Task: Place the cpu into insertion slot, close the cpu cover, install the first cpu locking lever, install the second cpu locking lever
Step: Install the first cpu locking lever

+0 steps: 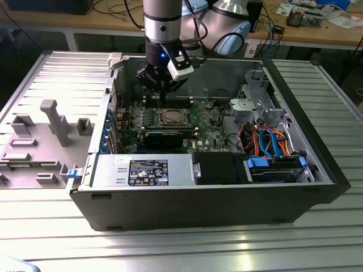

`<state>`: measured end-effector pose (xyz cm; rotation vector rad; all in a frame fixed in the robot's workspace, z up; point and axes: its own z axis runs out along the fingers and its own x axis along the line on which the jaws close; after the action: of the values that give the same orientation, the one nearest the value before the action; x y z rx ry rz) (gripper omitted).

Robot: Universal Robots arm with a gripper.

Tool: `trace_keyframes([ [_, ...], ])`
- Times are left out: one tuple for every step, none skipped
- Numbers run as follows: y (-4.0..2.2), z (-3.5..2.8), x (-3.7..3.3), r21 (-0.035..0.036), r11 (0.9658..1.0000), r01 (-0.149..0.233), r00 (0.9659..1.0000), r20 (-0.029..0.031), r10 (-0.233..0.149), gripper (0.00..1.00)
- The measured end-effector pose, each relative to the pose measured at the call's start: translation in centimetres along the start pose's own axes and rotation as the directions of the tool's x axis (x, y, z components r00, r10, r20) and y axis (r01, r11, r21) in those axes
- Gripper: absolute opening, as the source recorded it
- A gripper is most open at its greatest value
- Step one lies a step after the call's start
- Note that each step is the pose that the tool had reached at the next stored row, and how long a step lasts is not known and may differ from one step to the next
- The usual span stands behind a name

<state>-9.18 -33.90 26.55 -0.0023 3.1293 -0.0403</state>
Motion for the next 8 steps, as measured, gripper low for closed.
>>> trace_keyframes([
  [0.00, 0.00, 0.05, -0.0001, 1.0000, 0.000, 1.0000, 0.0000, 0.000, 0.11],
  [0.00, 0.00, 0.09, 0.0000, 1.0000, 0.000, 1.0000, 0.0000, 0.000, 0.11],
  [0.00, 0.00, 0.13, 0.0000, 1.0000, 0.000, 1.0000, 0.0000, 0.000, 0.11],
  [0.00, 0.01, 0.18, 0.0000, 1.0000, 0.000, 1.0000, 0.0000, 0.000, 0.11],
  [0.00, 0.01, 0.24, 0.0000, 1.0000, 0.000, 1.0000, 0.0000, 0.000, 0.11],
  [0.00, 0.01, 0.28, 0.0000, 1.0000, 0.000, 1.0000, 0.0000, 0.000, 0.11],
  [0.00, 0.01, 0.33, 0.0000, 1.0000, 0.000, 1.0000, 0.0000, 0.000, 0.11],
  [0.00, 0.01, 0.35, 0.0000, 1.0000, 0.000, 1.0000, 0.0000, 0.000, 0.11],
])
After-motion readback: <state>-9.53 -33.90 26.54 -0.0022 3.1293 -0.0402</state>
